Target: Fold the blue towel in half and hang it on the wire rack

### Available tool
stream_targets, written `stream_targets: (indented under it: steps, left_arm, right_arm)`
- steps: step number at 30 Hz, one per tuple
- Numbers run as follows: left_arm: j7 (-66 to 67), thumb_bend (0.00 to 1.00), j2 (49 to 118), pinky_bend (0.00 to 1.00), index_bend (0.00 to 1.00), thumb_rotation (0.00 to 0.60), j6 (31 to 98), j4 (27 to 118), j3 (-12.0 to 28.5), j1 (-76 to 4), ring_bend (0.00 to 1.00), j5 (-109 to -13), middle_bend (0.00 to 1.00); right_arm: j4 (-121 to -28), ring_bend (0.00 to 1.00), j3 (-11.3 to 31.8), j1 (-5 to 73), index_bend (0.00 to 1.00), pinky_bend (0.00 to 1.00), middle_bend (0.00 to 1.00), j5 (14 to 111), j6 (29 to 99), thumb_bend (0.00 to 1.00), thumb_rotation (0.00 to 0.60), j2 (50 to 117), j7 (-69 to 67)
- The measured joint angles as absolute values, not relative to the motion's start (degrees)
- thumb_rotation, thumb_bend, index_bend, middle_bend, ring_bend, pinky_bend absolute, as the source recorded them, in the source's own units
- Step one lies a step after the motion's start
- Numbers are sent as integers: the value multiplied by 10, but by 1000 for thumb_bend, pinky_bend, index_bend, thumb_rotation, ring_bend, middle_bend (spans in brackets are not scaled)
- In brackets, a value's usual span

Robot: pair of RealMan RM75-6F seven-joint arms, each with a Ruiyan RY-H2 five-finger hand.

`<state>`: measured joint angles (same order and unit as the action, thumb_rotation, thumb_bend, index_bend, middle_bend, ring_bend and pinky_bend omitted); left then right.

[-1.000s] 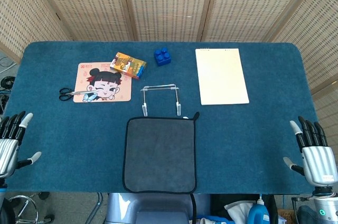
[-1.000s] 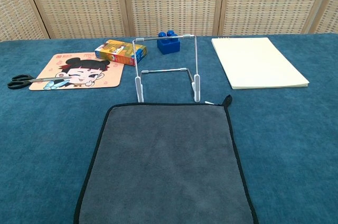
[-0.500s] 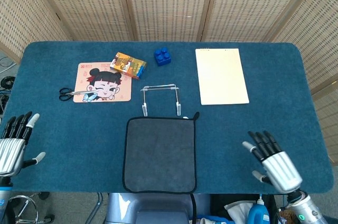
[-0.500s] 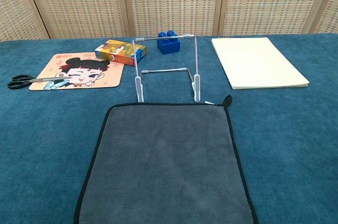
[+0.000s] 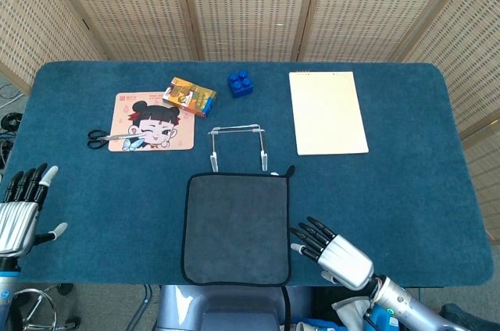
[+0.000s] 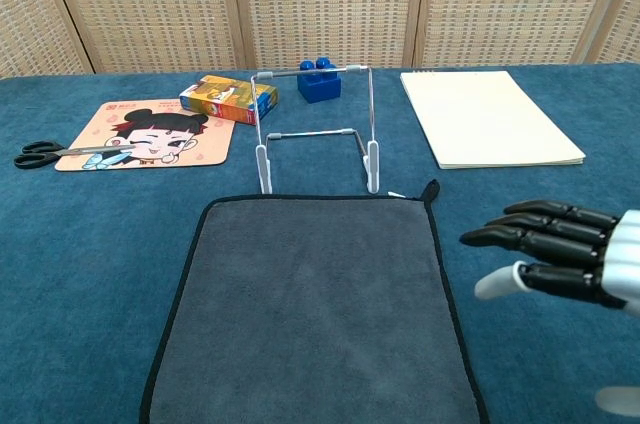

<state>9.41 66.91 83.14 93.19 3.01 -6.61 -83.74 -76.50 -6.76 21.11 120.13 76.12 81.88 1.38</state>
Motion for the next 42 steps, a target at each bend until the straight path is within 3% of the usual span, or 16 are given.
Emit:
stream_targets:
  steps: [14,42]
  left_arm:
    - [97,174,668,0,0,600,819,934,34,-72,0,-823,0]
    - [85,176,666,0,0,600,813,930,35,-75,0,-812,0]
  right_arm:
    - [-714,0,-98,248,225,0,67,1211,730,0,600,881,51]
    - [-713,0,-114,272,251,0,74,1184,709,0,600,943,92]
